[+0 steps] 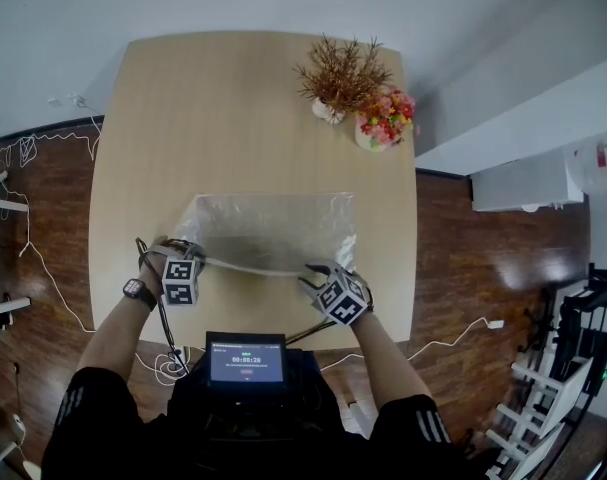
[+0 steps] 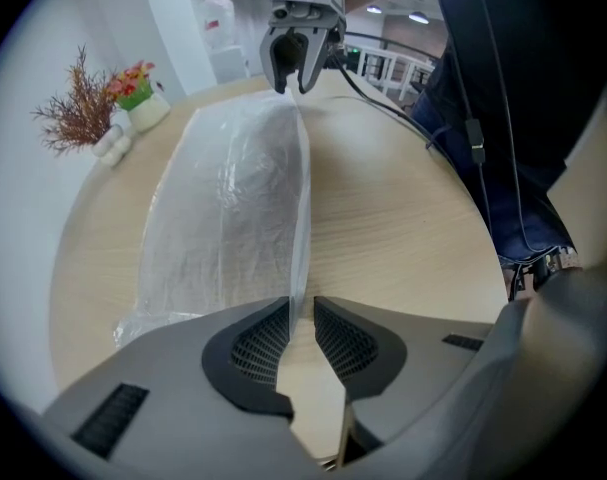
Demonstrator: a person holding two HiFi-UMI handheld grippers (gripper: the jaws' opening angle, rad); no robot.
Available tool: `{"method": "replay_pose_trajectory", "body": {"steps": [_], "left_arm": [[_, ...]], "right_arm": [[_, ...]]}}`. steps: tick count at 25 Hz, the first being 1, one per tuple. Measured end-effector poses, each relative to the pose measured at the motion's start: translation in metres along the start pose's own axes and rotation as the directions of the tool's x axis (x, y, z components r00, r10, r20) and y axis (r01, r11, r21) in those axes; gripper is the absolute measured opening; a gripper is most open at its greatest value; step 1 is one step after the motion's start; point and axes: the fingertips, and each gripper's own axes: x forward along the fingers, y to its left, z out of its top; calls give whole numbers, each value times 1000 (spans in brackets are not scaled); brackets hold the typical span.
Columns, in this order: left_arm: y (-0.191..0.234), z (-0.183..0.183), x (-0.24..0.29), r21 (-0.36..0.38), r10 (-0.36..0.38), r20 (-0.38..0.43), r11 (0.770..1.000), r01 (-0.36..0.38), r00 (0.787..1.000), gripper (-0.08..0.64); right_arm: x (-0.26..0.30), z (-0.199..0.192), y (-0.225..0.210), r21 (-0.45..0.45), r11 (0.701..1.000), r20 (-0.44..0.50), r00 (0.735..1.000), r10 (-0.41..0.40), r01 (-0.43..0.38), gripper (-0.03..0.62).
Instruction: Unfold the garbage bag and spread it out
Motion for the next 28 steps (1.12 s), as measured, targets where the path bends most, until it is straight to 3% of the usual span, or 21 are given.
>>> {"method": "replay_pose_trajectory", "body": {"steps": [5, 12, 21, 28], "left_arm": [[-1, -3, -2, 7, 23, -1, 1000, -23, 1000, 101], [0, 13, -25, -2, 103, 78, 995, -103, 992, 109], [-16, 12, -20, -1, 89, 75, 996, -89, 993, 128], [-33, 18, -44, -50, 58, 103, 997, -53, 993, 132]], "right_arm": [[-25, 15, -33, -6, 996, 56, 994, -93, 93, 173], [-27, 3, -88, -31, 990, -16, 990, -141, 141, 173], [11, -21, -108, -45, 996, -147, 985, -89, 83, 184], [19, -25, -109, -43, 997, -163, 984, -71, 65, 199]]}}
